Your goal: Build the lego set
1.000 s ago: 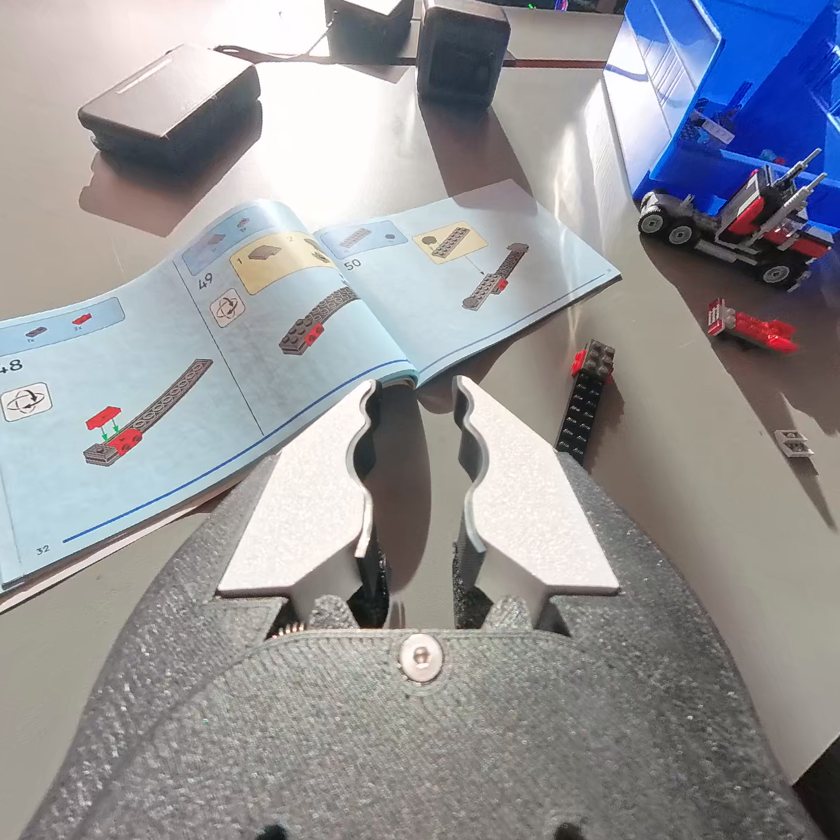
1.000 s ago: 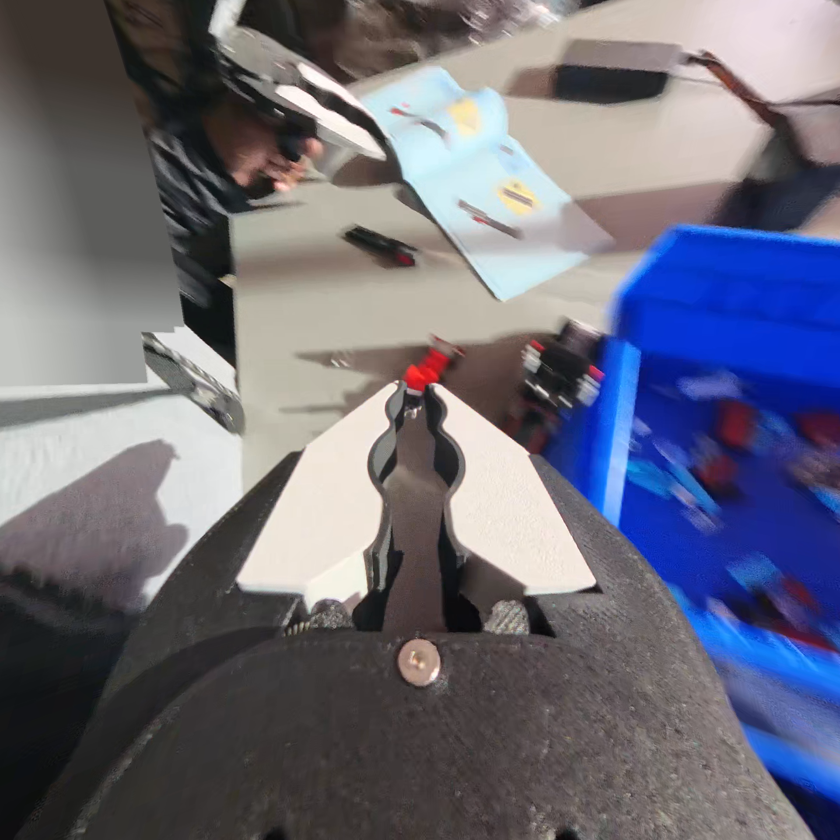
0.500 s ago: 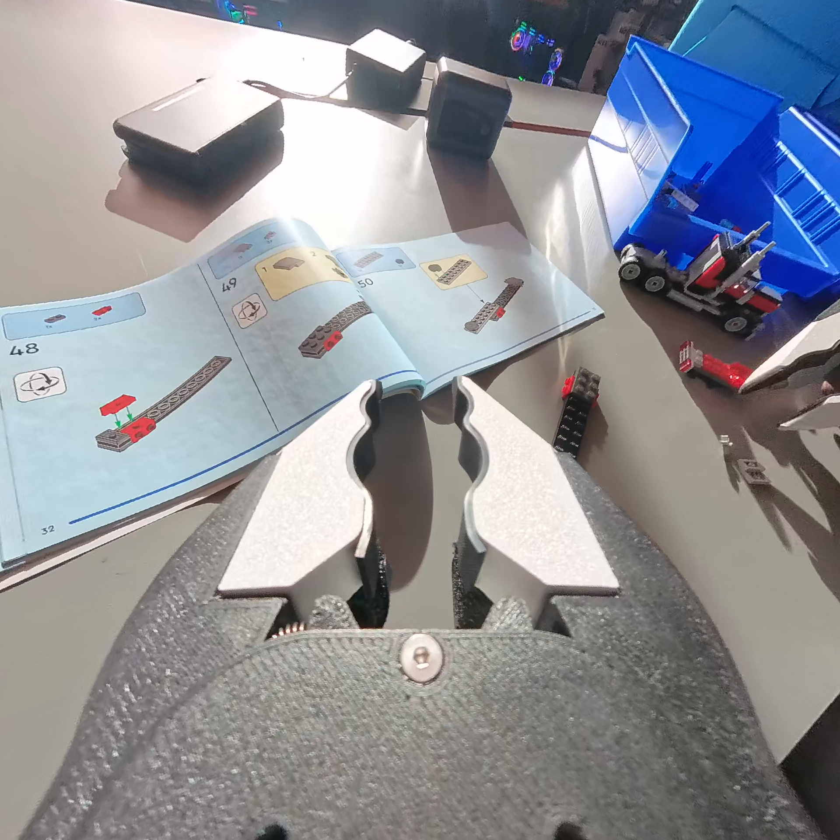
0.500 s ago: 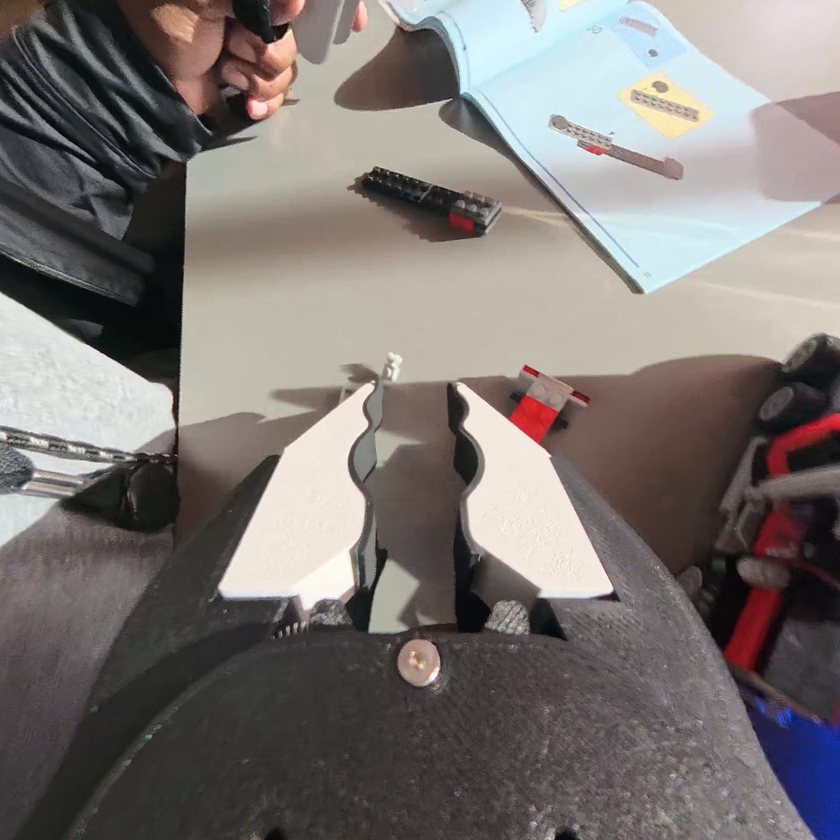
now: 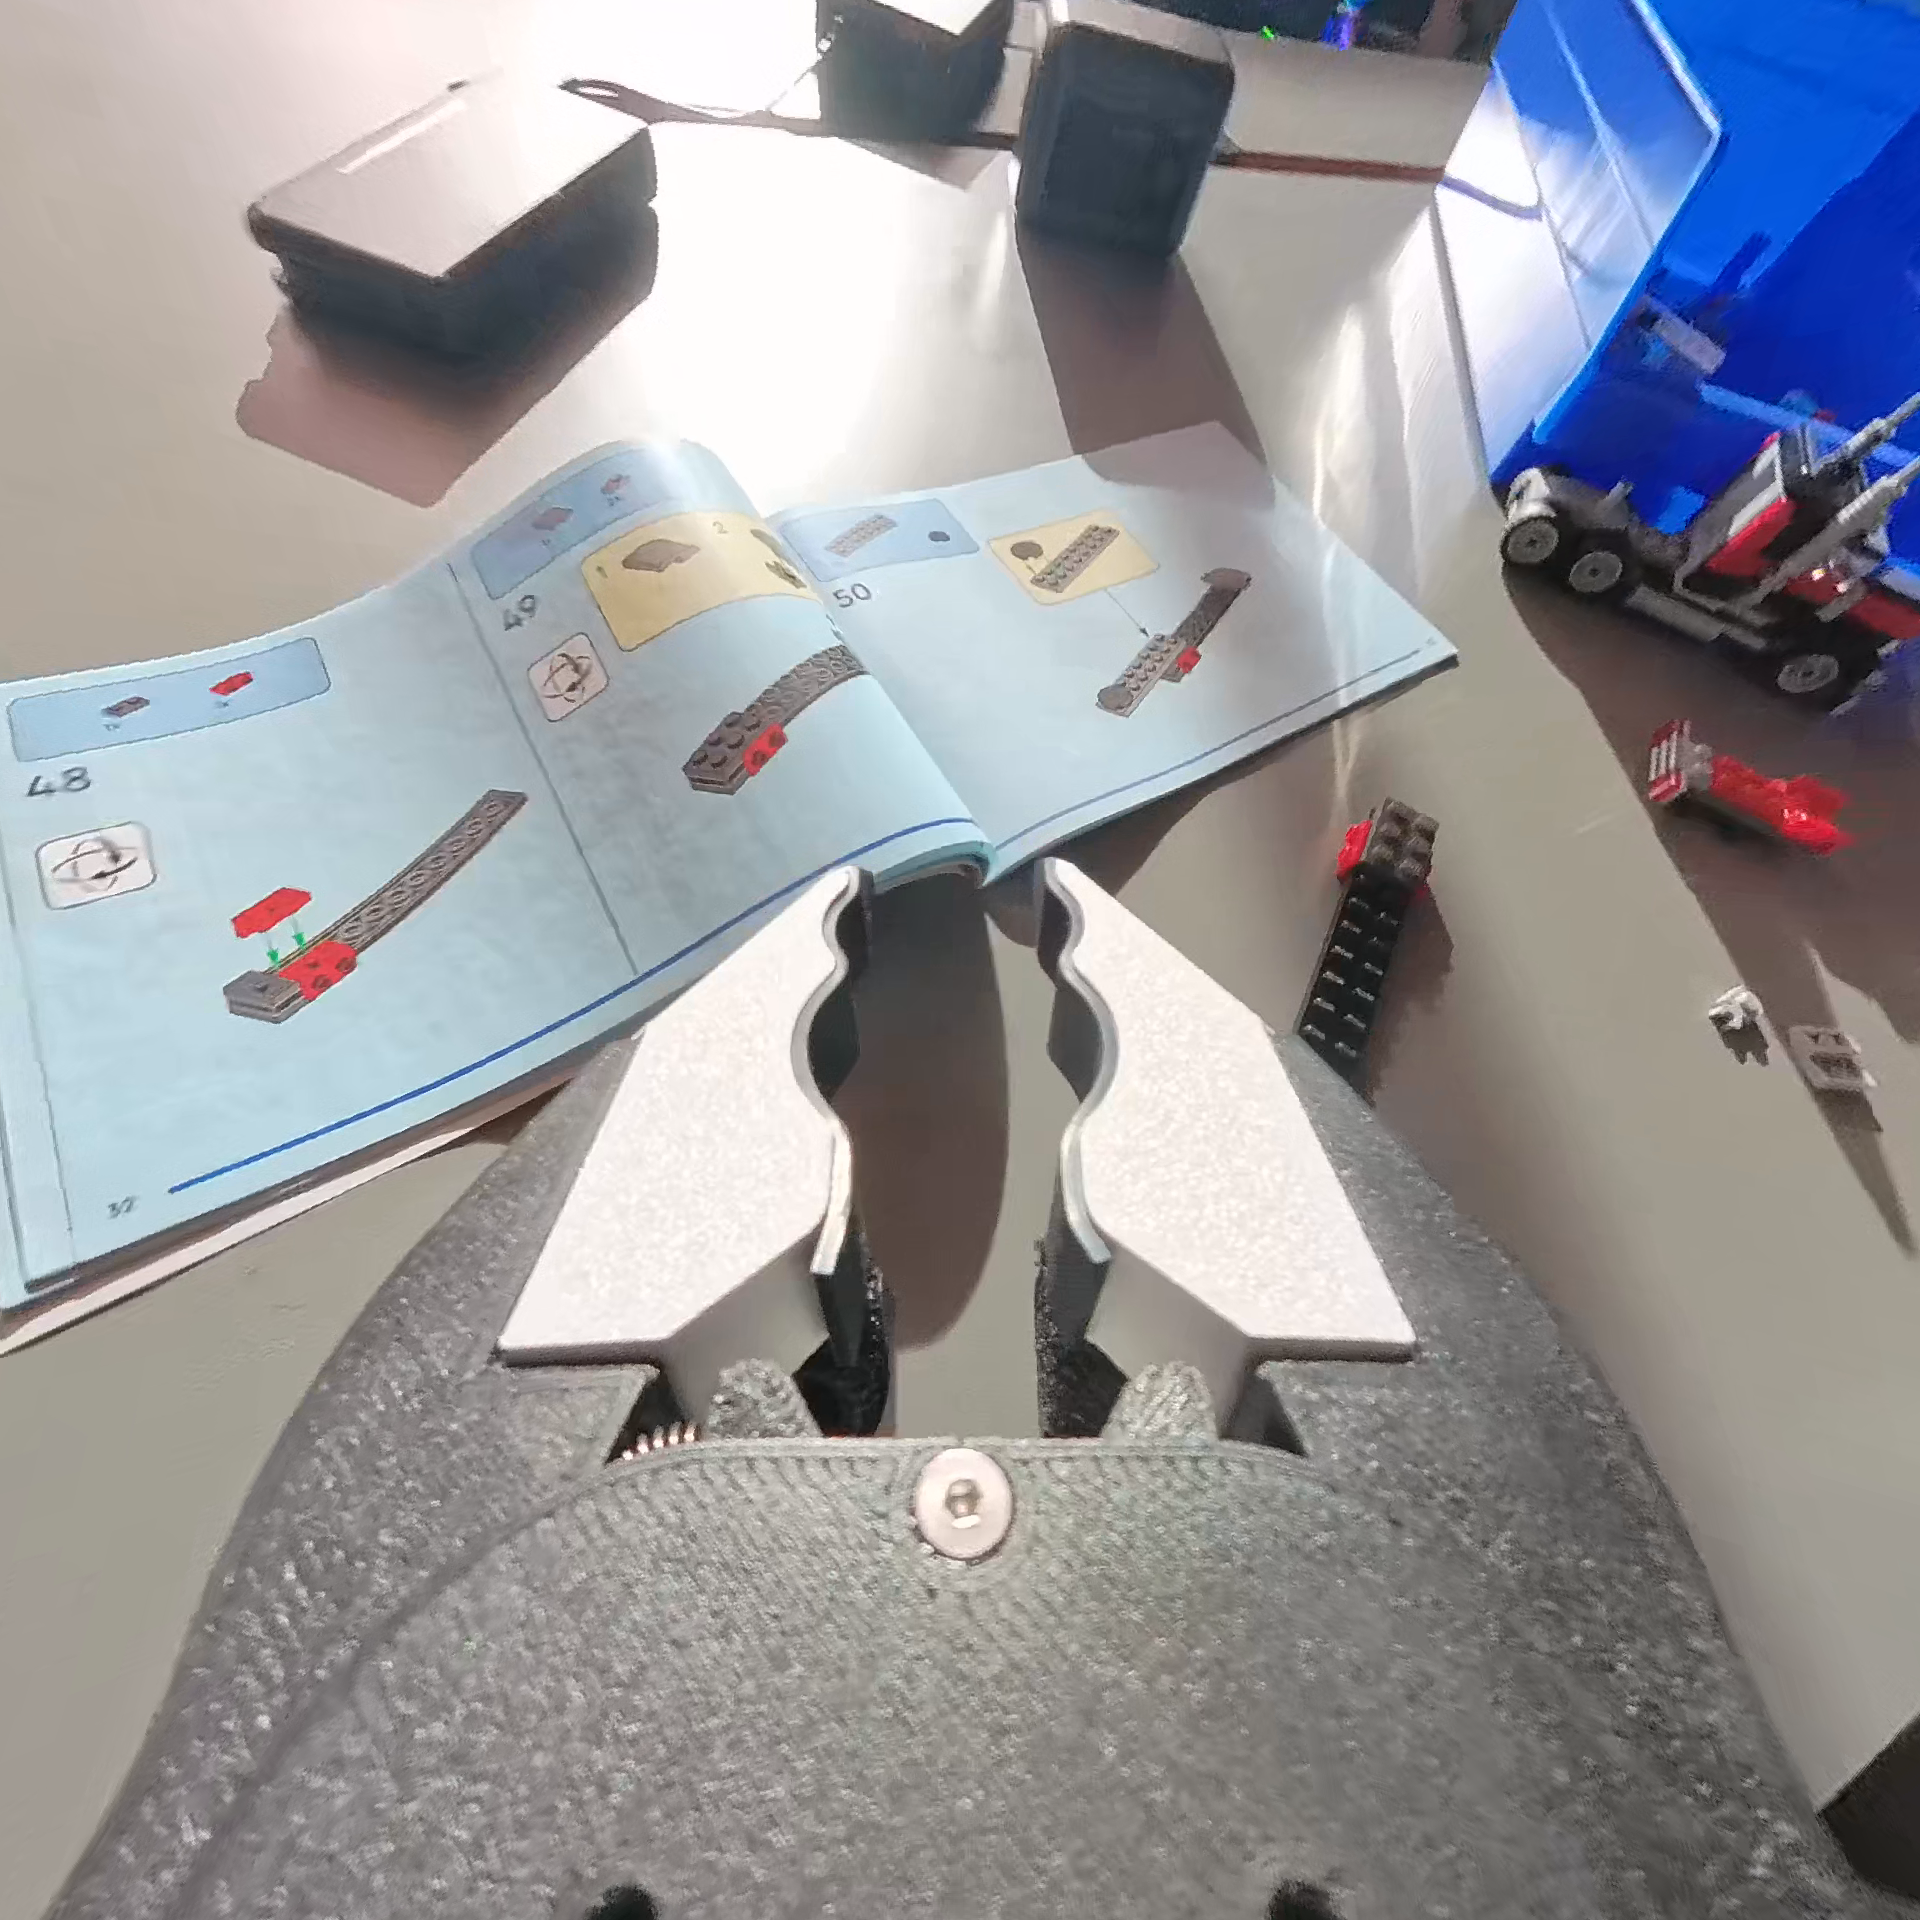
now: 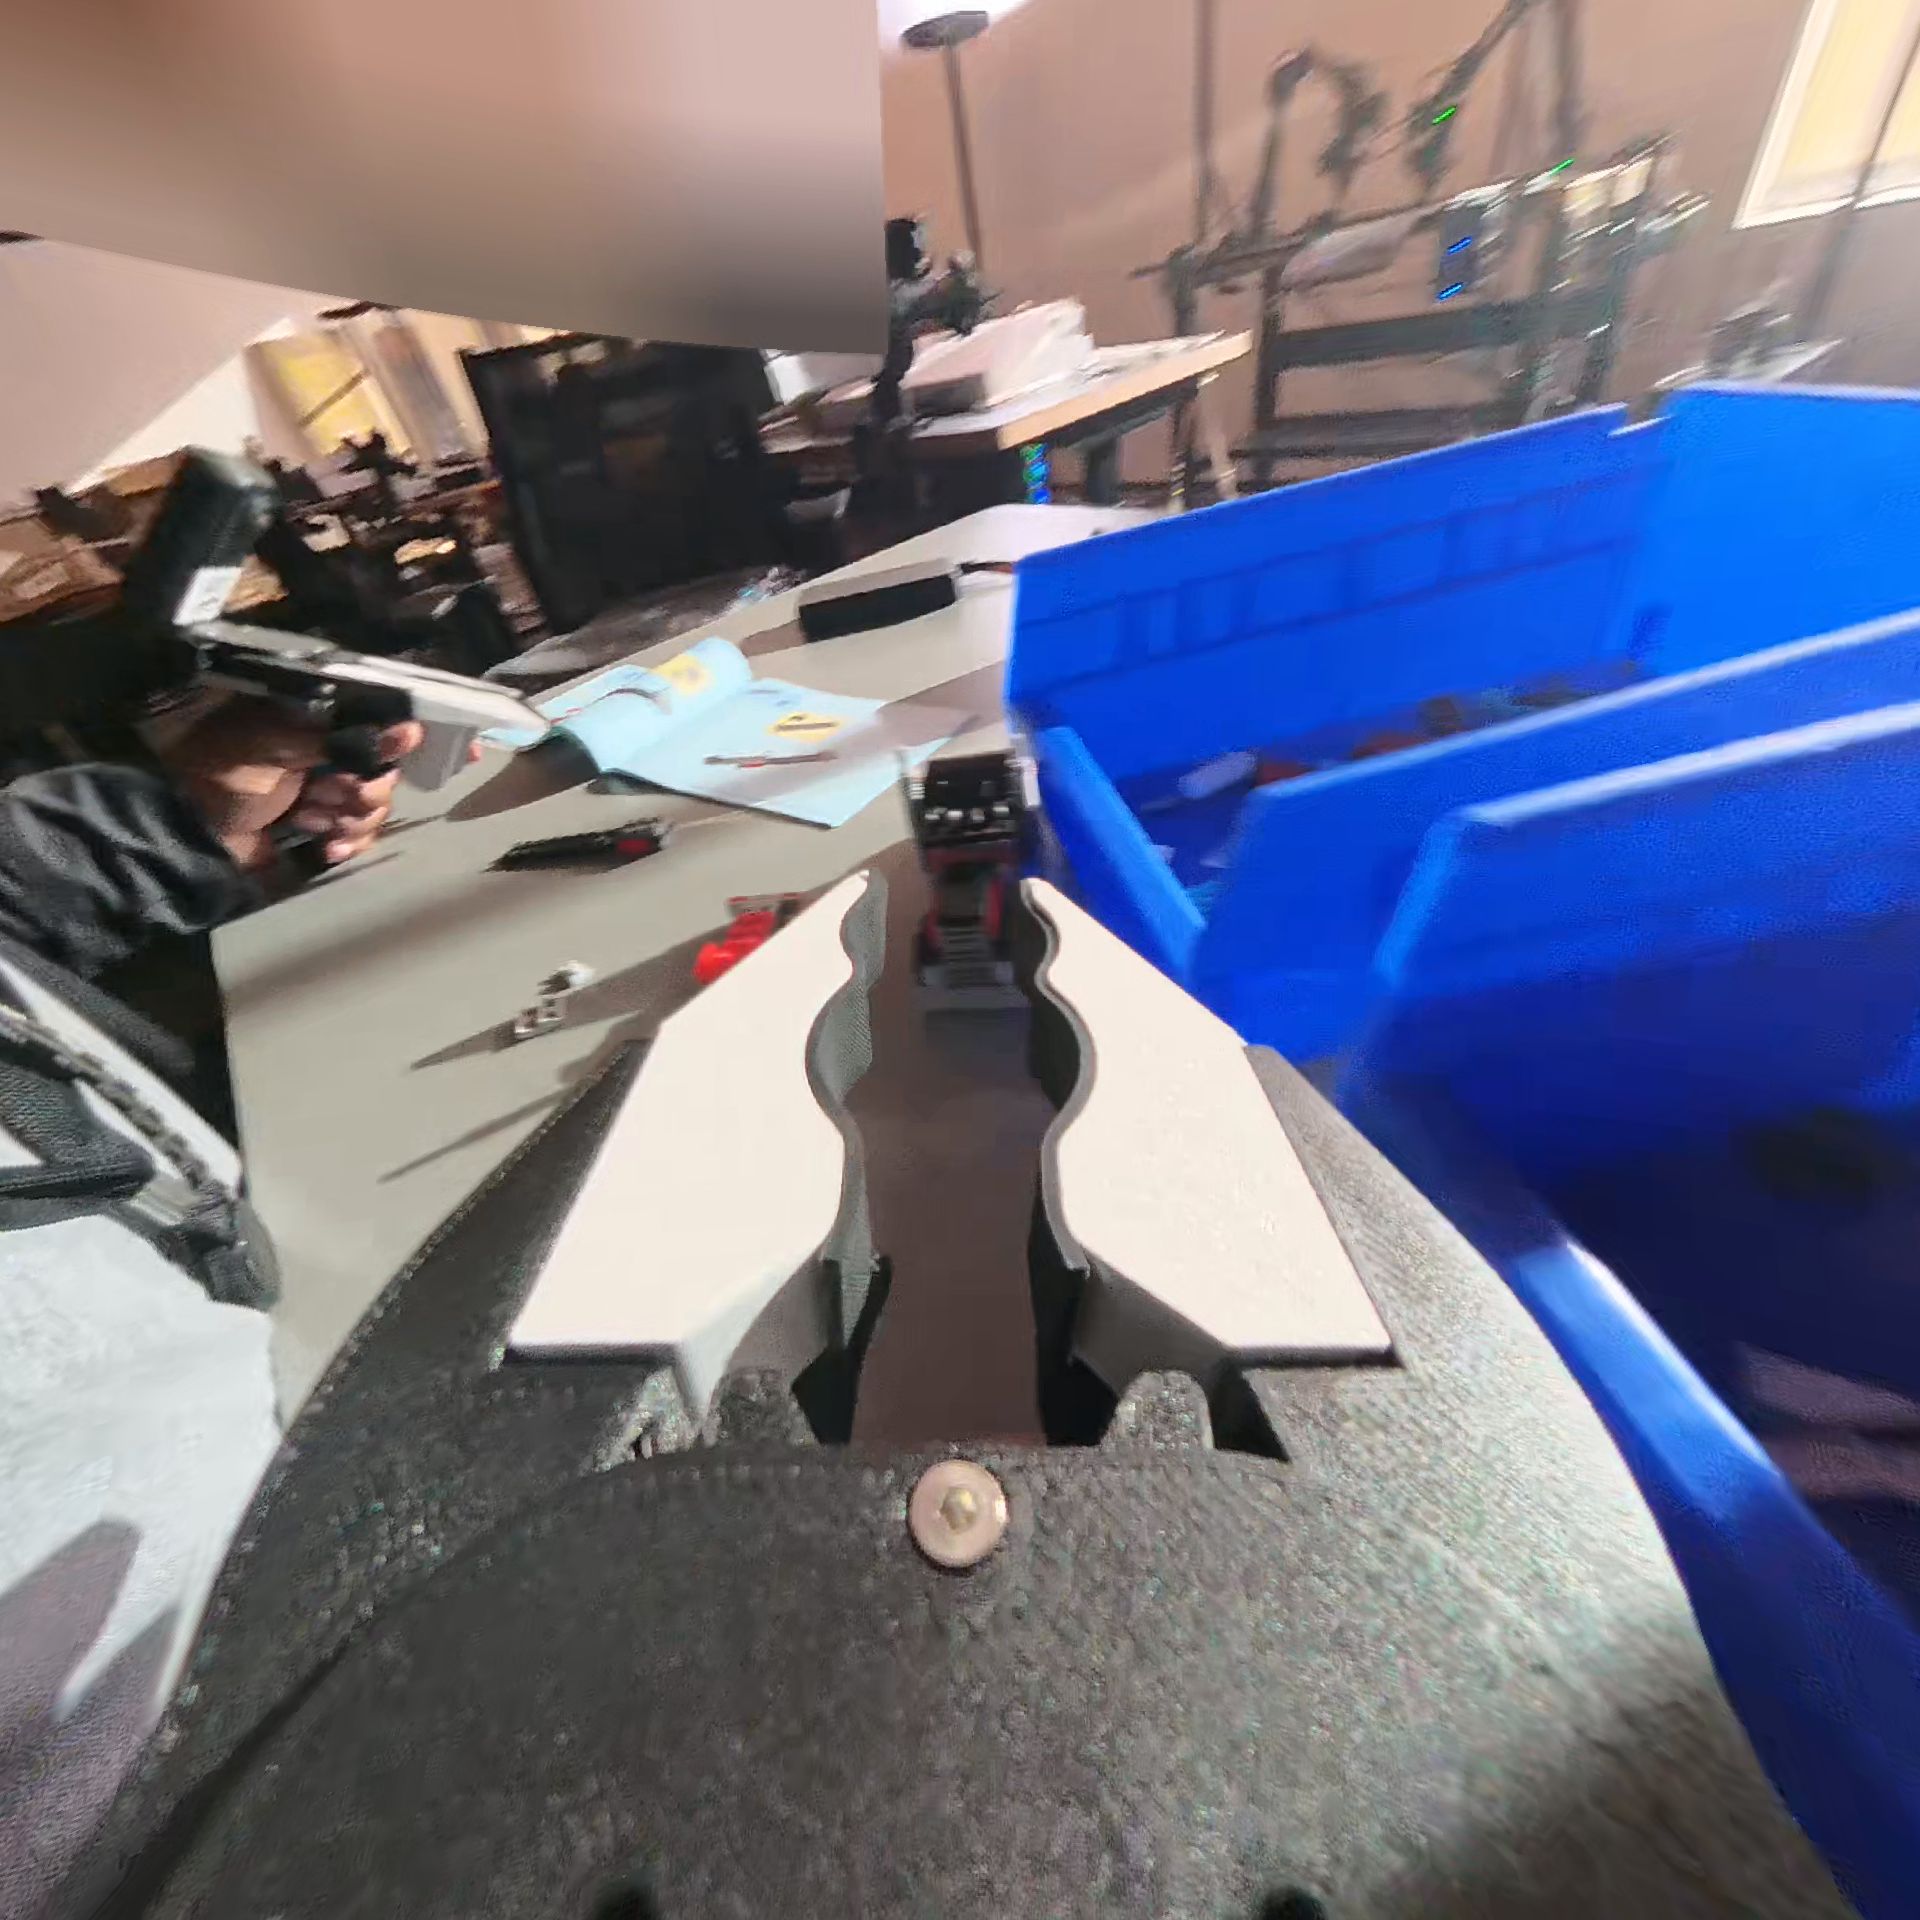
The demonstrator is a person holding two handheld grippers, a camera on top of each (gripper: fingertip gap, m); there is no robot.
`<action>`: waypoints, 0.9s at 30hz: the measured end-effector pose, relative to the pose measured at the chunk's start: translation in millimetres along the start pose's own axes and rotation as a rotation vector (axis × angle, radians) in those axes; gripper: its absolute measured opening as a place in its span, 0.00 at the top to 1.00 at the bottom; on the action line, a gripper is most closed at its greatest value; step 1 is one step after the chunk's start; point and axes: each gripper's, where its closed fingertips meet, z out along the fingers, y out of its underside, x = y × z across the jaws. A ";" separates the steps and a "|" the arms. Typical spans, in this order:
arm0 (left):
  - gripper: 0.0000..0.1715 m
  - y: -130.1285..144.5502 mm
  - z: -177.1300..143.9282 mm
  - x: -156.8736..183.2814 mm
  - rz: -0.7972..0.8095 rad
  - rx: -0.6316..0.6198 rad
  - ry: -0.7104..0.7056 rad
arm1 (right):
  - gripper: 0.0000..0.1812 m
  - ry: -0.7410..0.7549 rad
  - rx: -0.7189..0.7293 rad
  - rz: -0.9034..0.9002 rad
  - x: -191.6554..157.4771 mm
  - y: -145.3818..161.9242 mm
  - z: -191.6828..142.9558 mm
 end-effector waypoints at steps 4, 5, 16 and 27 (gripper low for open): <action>0.81 3.9 5.3 4.4 0.021 -0.040 0.021 | 0.87 0.175 -0.001 0.018 42.1 5.9 -36.4; 0.81 3.8 5.8 3.9 0.015 -0.041 0.021 | 0.87 0.182 0.016 0.032 45.5 4.0 -42.4; 0.82 2.7 7.3 -5.3 -0.019 -0.041 -0.033 | 0.90 0.093 0.132 0.214 55.3 -6.7 -62.8; 0.83 3.3 8.8 -6.5 -0.068 -0.049 0.000 | 0.92 0.141 0.079 0.253 65.6 1.3 -58.0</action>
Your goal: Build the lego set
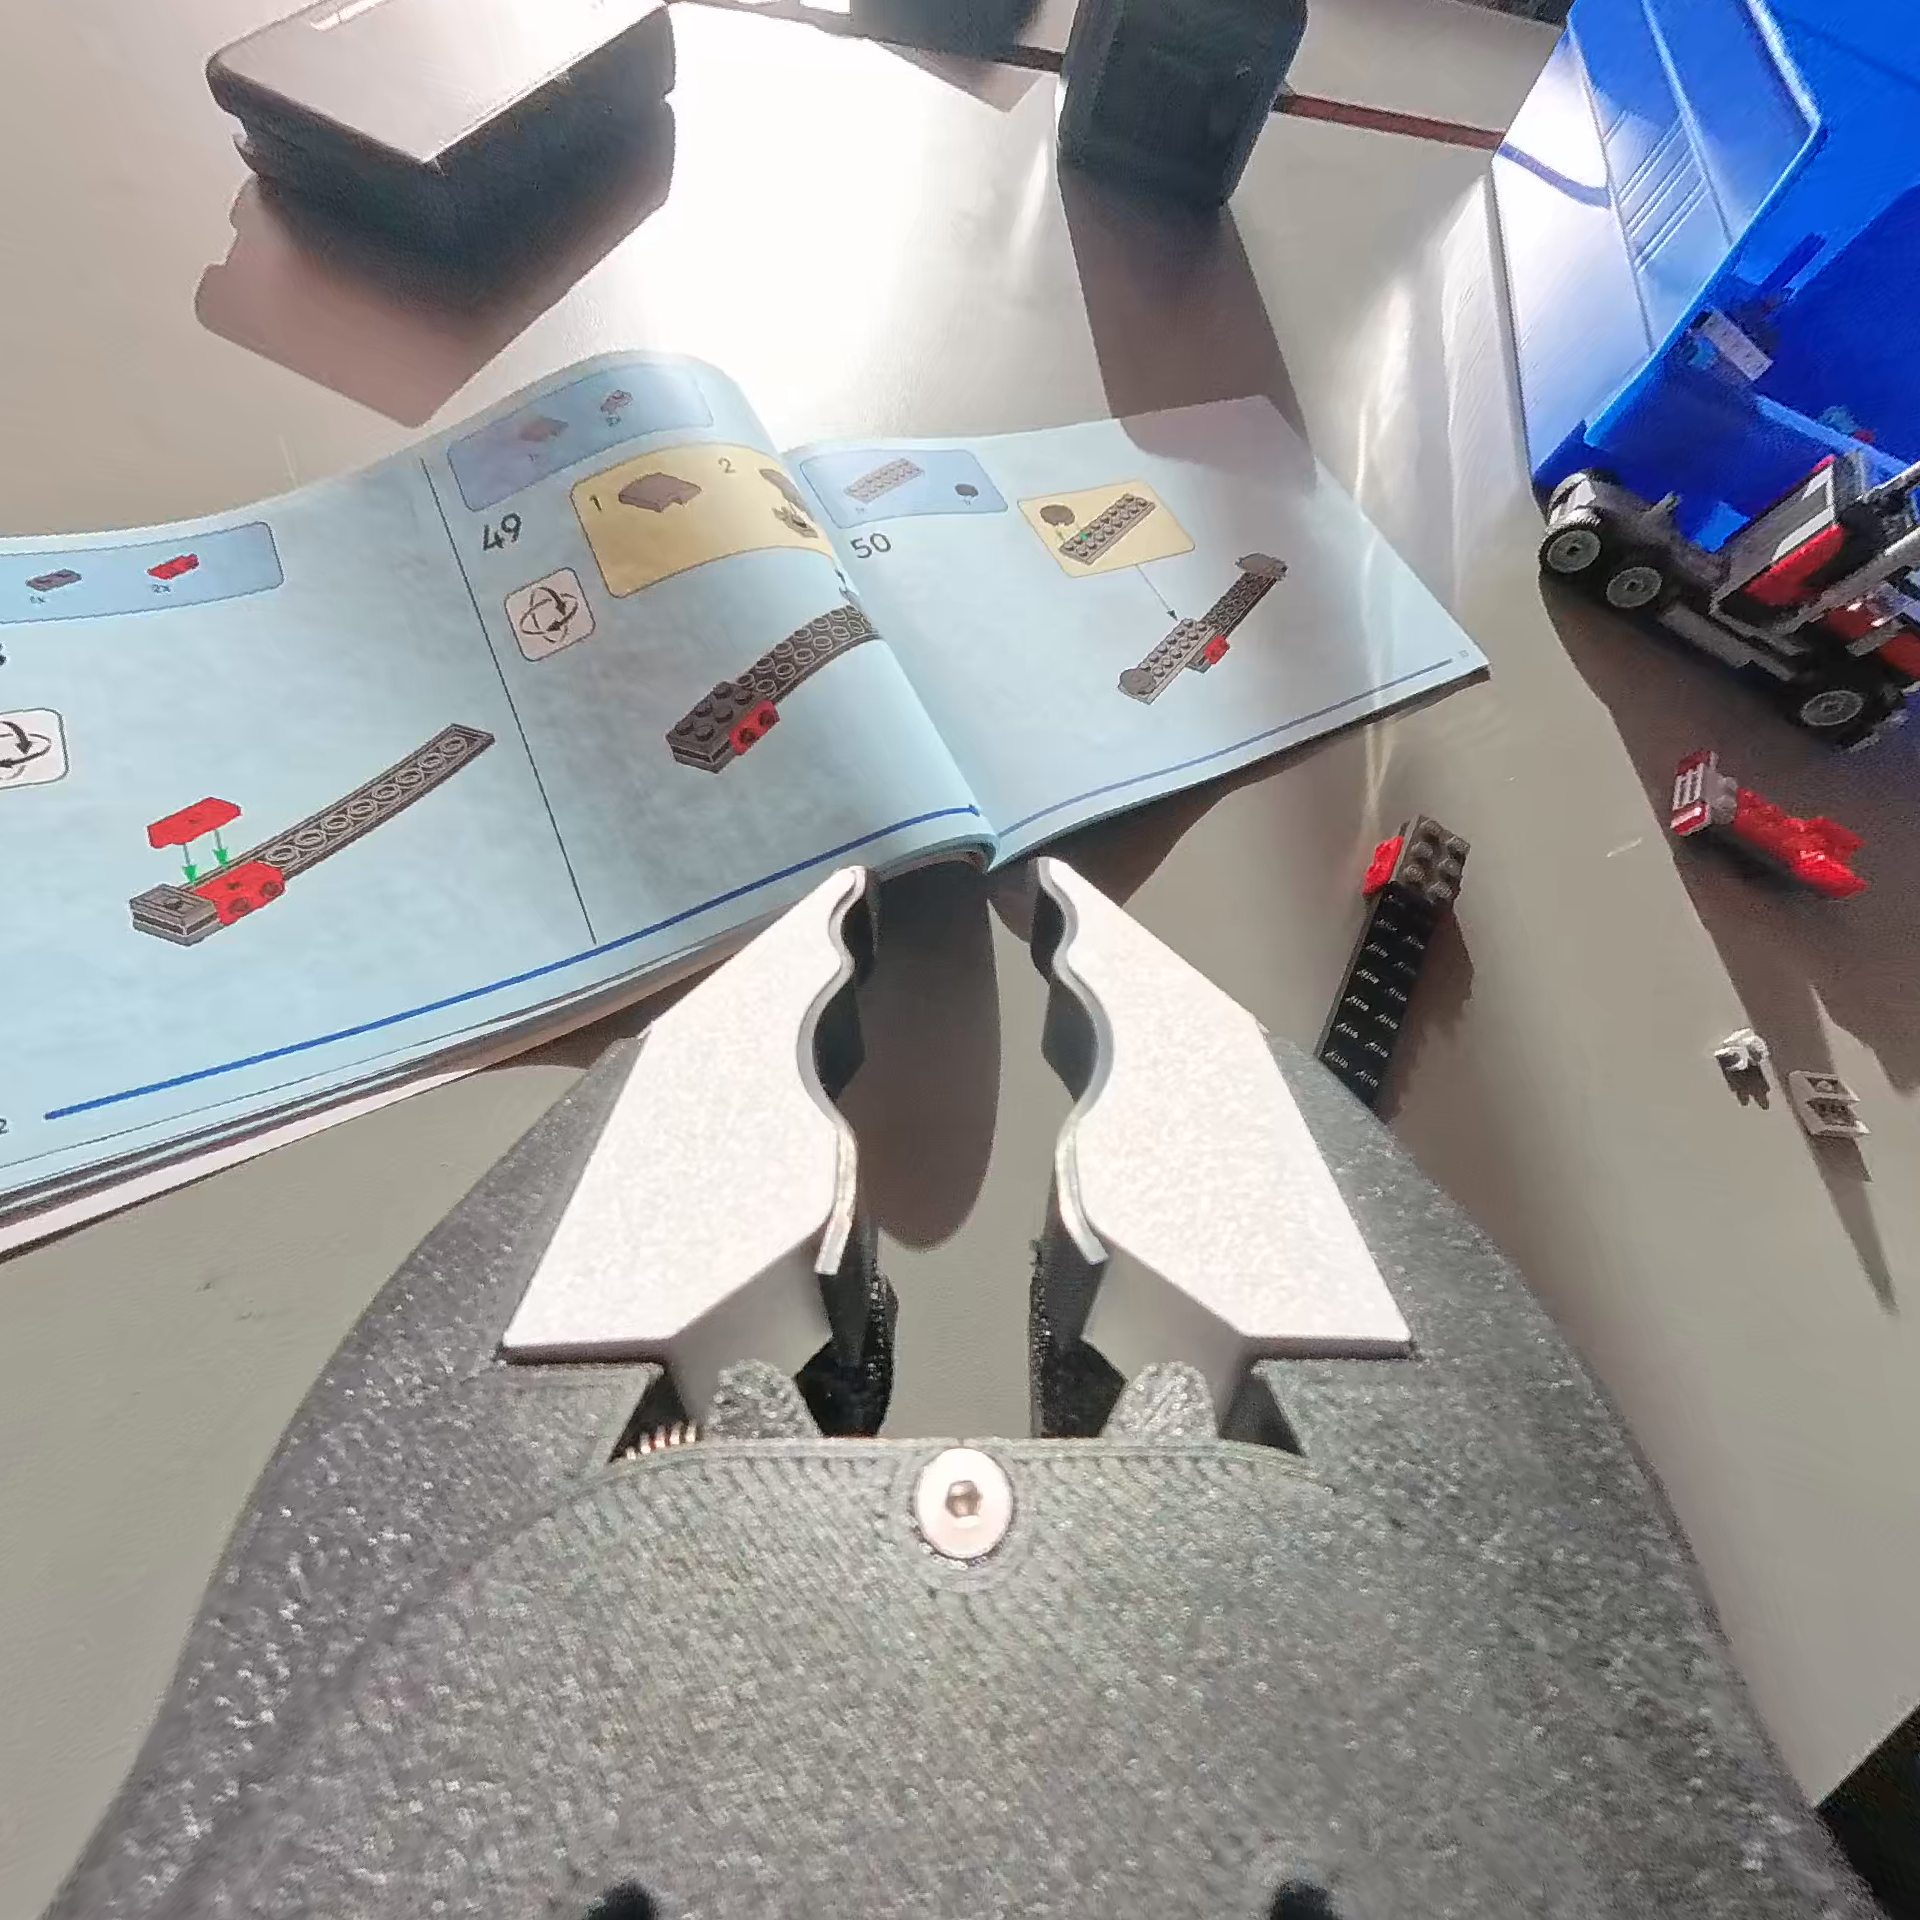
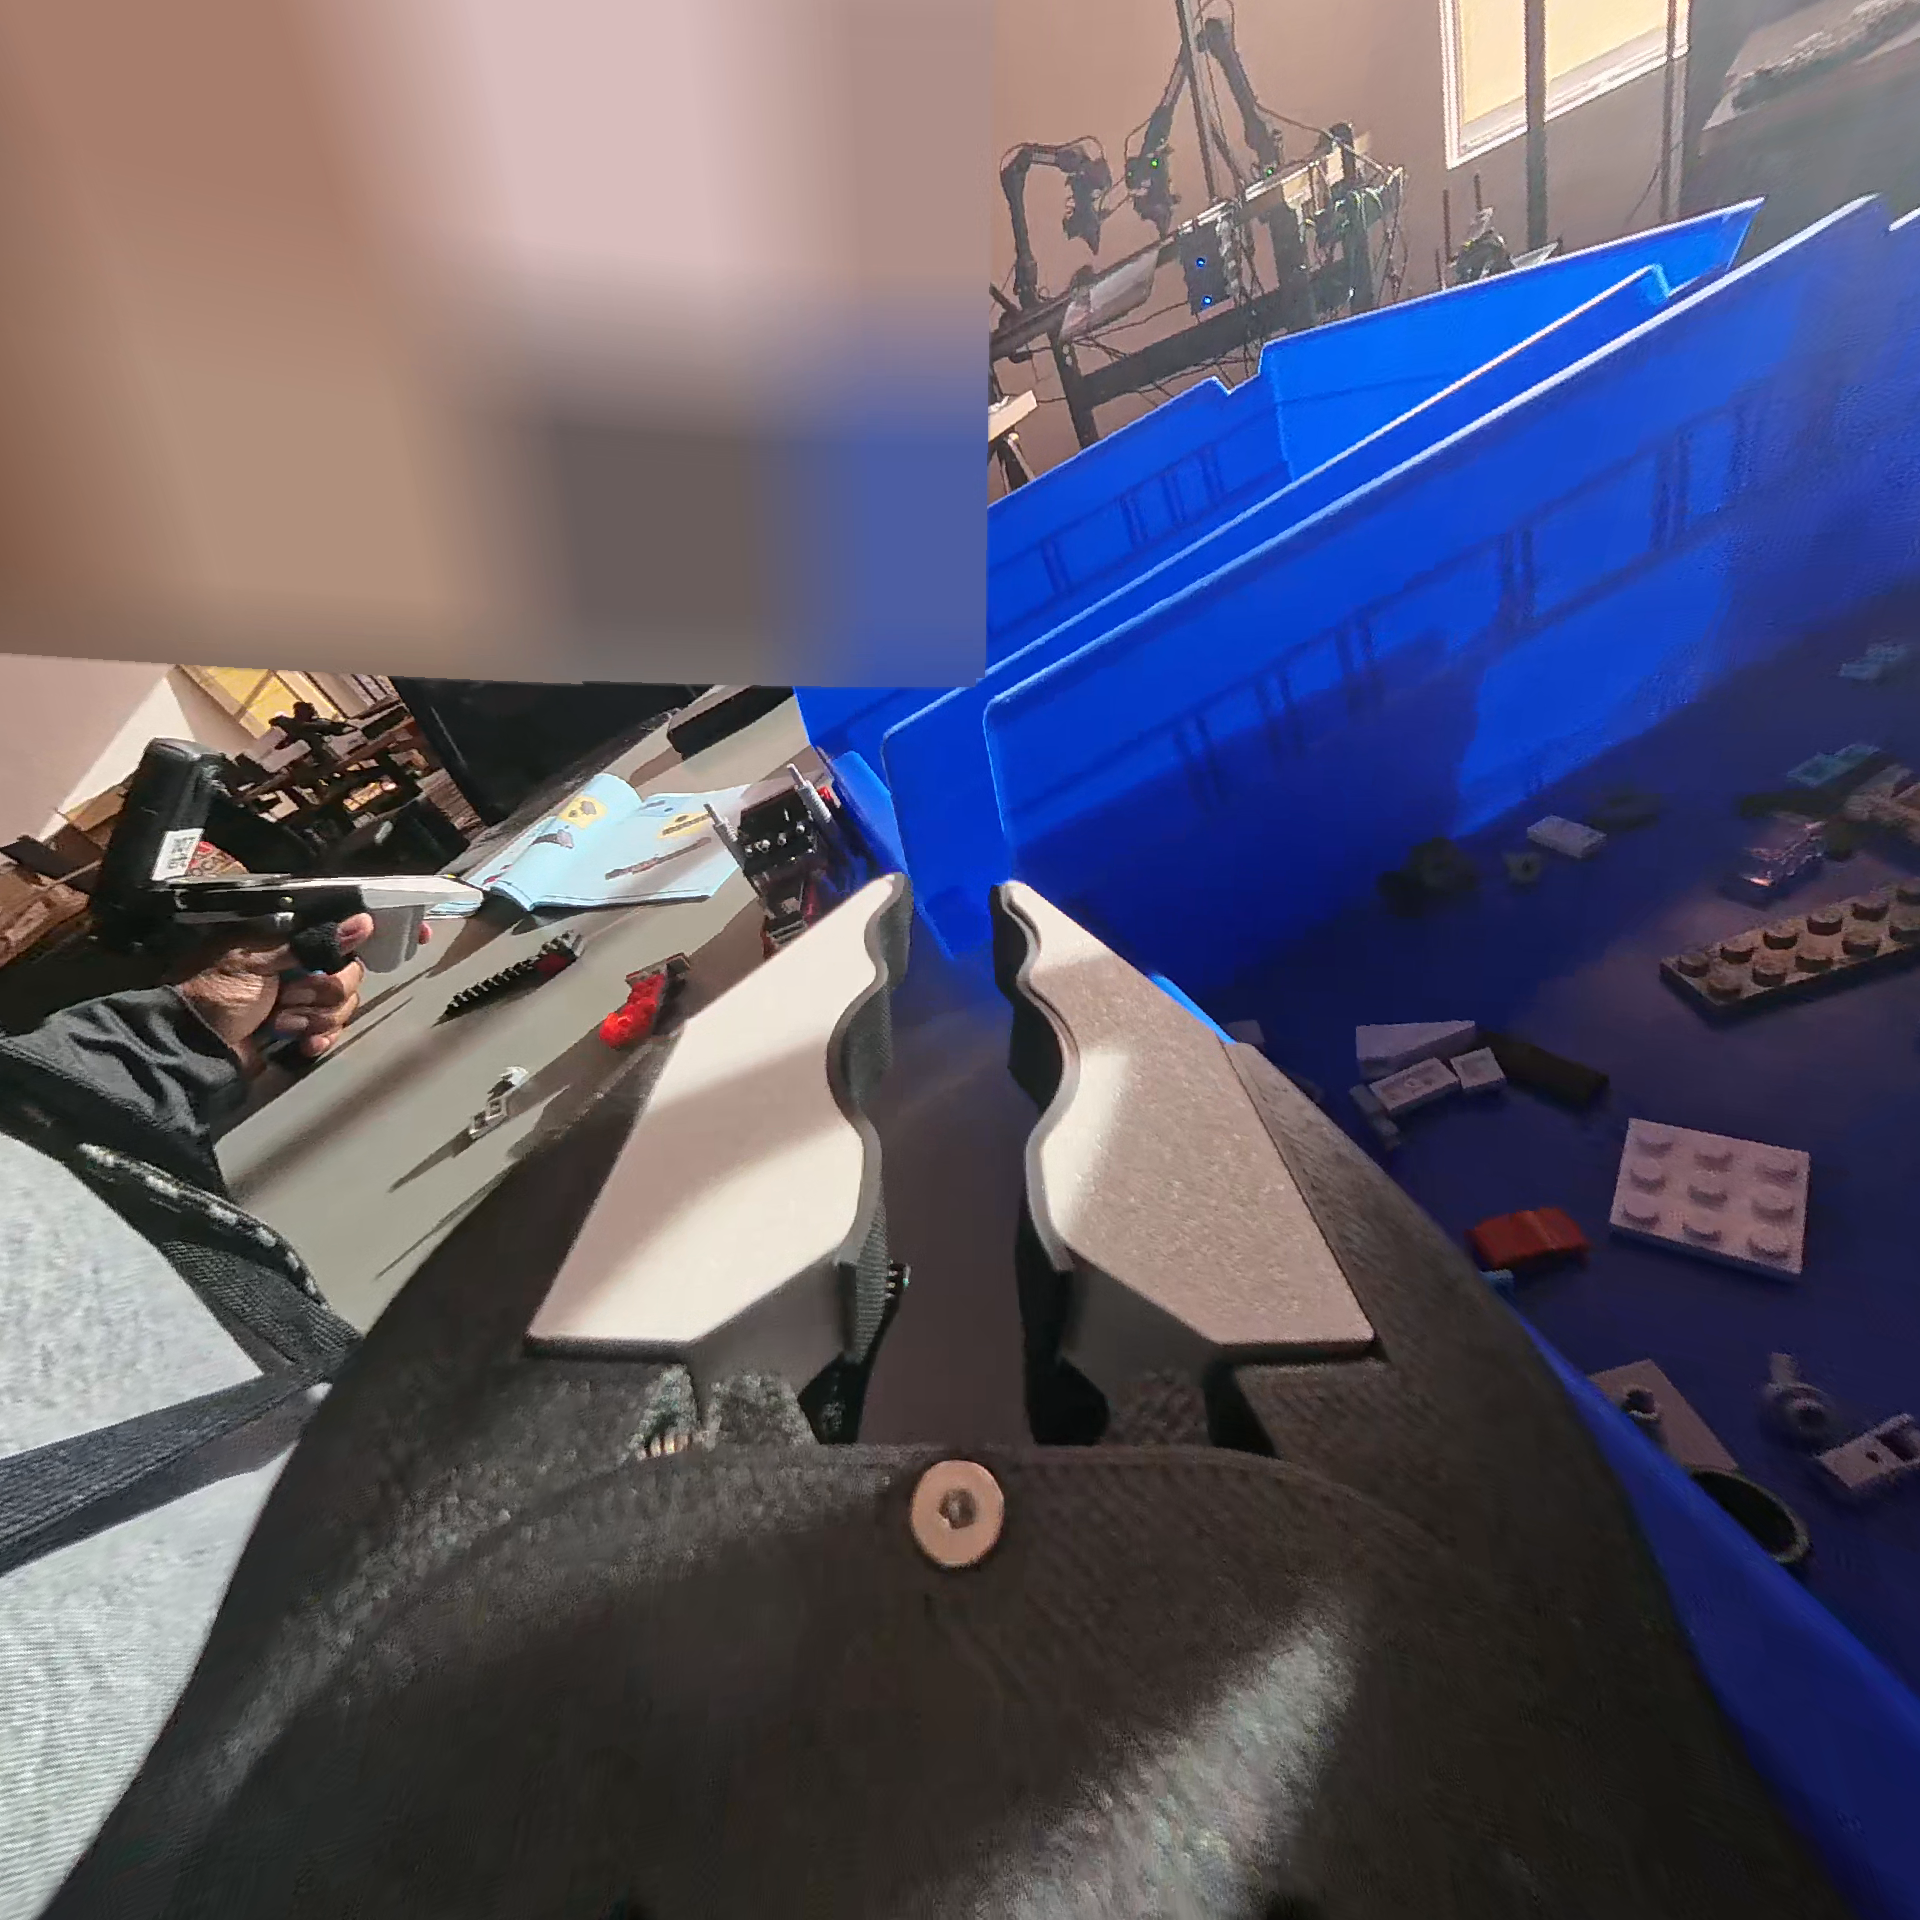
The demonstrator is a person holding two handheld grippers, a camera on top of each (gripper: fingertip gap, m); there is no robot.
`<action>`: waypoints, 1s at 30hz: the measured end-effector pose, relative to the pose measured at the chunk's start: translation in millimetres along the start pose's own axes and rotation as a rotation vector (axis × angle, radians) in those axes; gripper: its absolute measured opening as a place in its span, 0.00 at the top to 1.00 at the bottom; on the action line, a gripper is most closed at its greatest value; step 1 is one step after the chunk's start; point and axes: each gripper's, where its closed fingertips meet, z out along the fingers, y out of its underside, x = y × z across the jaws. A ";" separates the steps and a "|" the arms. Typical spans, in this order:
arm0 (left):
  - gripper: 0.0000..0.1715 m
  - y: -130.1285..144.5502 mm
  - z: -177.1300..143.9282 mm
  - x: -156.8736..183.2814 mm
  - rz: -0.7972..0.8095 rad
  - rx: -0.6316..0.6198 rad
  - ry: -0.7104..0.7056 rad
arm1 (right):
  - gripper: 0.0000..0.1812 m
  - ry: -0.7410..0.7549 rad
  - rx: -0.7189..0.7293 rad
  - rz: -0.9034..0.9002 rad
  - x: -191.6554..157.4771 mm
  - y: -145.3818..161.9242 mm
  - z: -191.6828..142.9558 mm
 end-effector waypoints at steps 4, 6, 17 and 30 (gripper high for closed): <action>0.83 -1.1 -1.0 0.5 -0.013 0.009 0.016 | 0.92 0.020 -0.012 -0.005 2.3 1.7 1.4; 0.83 -0.7 -0.5 0.8 -0.014 0.005 0.021 | 0.92 0.027 -0.017 -0.002 3.6 2.4 1.9; 0.82 1.0 1.2 0.6 -0.007 -0.011 0.011 | 0.93 0.067 -0.043 0.018 11.5 6.4 4.5; 0.83 1.2 1.6 0.4 -0.010 -0.013 0.010 | 0.93 0.071 -0.042 0.023 12.2 7.3 4.7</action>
